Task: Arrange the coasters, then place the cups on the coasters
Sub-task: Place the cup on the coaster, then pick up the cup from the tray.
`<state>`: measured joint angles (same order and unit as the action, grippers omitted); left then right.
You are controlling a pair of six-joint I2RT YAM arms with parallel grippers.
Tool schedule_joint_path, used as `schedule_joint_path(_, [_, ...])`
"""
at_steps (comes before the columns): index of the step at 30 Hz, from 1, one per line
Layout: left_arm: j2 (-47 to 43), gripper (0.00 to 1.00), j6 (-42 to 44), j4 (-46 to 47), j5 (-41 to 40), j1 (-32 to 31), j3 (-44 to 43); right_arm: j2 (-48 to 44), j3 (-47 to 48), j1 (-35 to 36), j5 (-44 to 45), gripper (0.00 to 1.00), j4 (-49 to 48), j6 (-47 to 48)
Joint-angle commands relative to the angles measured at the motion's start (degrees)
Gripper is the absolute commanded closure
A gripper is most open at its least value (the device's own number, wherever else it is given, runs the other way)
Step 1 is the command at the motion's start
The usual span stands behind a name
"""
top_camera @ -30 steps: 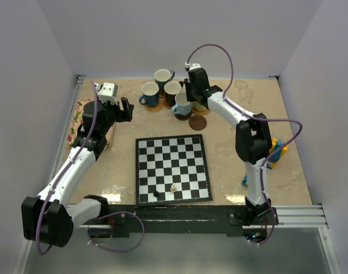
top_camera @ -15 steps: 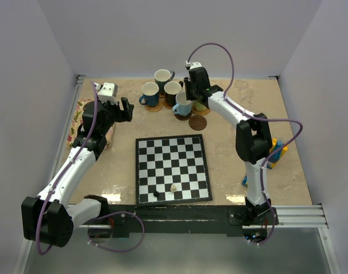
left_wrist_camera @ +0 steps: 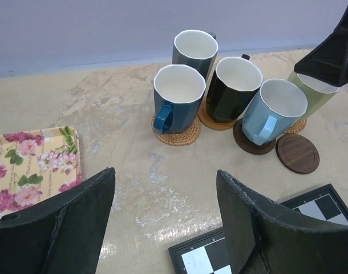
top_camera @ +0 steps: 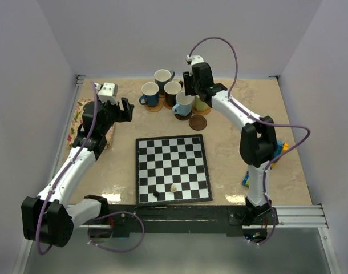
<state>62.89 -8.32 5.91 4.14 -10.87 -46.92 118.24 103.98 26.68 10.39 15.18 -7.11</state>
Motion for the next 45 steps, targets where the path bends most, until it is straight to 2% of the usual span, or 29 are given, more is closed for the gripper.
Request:
schedule_joint_path(1, [-0.58,0.24,0.85,1.56,0.69,0.68,-0.02,-5.73,-2.03,0.57,-3.97,0.51,-4.90,5.08])
schedule_joint_path(4, [-0.49,0.24,0.85,1.56,0.87,0.68,-0.11,-6.26,-2.56,1.53,-2.93,0.44,-4.63,6.05])
schedule_joint_path(8, [-0.58,0.24,0.67,1.47,1.13,0.68,-0.11,-7.23,-4.75,4.52,0.24,0.41,-6.12,9.05])
schedule_joint_path(13, [-1.28,0.24,0.67,1.47,0.96,0.68,-0.02,-6.88,-4.84,6.19,-4.59,0.50,-5.78,8.17])
schedule_joint_path(22, [-1.81,0.24,0.58,1.38,0.96,0.68,0.07,-2.58,-1.86,9.53,-3.72,0.63,-3.32,8.96])
schedule_joint_path(45, [-2.34,0.24,0.76,1.03,0.87,0.68,-0.11,4.64,4.21,10.41,-0.20,0.67,3.98,9.49])
